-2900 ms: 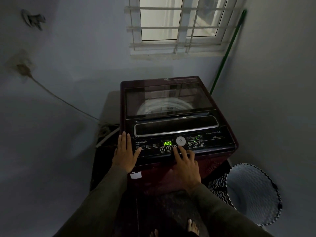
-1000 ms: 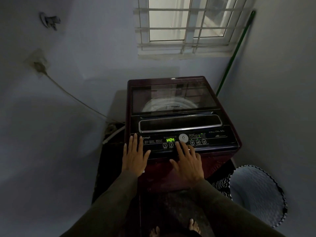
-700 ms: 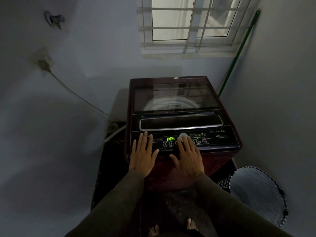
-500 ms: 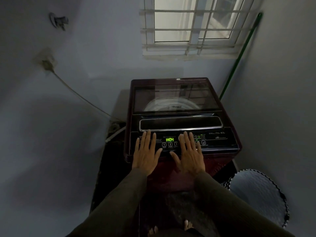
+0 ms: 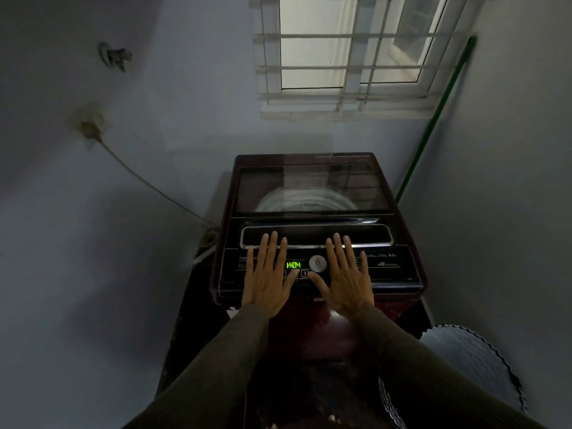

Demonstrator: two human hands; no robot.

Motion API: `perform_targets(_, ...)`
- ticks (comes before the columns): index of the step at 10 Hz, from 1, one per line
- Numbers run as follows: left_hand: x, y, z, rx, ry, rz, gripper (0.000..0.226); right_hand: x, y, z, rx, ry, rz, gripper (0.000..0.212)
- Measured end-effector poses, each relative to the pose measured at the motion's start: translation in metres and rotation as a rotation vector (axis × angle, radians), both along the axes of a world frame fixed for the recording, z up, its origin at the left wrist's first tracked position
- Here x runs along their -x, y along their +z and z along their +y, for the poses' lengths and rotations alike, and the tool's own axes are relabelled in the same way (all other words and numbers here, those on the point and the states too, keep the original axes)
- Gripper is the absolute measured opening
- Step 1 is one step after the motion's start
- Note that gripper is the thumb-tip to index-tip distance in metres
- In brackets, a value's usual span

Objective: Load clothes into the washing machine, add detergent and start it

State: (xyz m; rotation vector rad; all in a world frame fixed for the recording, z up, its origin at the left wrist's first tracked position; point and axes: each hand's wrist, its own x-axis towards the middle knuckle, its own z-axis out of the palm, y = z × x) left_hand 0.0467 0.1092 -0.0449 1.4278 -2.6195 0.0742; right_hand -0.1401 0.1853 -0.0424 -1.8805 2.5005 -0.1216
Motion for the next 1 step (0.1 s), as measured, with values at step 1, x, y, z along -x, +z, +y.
perform_targets(1, 0.0149, 0.0009, -0.0011, 0.044, -0.001, 0.000, 0.076, 0.0137, 0.0051, -0.0016, -0.013, 0.001, -0.005, 0.088)
